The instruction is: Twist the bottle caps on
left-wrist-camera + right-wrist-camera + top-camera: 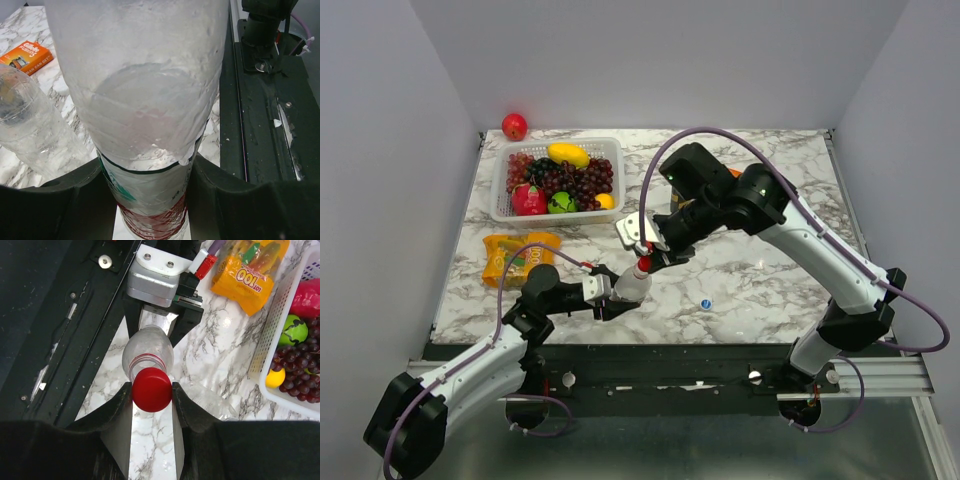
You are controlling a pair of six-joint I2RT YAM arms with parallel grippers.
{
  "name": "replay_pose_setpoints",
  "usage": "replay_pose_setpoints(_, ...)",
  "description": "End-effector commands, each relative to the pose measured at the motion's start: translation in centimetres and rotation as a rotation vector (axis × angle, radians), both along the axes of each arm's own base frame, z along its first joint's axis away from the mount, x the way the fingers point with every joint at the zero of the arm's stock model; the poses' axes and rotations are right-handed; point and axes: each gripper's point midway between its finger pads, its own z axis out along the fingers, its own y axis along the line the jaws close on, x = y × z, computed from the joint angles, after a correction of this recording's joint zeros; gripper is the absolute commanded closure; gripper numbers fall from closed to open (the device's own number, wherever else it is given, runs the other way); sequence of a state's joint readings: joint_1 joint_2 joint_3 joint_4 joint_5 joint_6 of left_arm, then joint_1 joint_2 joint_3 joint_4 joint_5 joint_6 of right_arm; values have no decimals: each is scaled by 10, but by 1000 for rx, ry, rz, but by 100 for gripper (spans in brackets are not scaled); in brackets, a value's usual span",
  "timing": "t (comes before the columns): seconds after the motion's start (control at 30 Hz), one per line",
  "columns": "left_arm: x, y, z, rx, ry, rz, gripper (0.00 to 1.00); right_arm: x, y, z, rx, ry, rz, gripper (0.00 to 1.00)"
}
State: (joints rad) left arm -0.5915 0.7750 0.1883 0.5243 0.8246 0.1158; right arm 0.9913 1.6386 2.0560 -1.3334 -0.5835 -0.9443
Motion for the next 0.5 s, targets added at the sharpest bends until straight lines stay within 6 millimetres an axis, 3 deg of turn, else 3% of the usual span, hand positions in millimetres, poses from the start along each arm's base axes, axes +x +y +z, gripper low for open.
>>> replay_pose_setpoints(0.0, 2, -2, 13, -29, -58, 1, 100, -13, -21, -23, -147, 47, 19, 71)
replay_pose_setpoints(0.47, 9, -3, 32, -66, -70, 37, 100, -14, -21, -28, -164, 17, 23, 71)
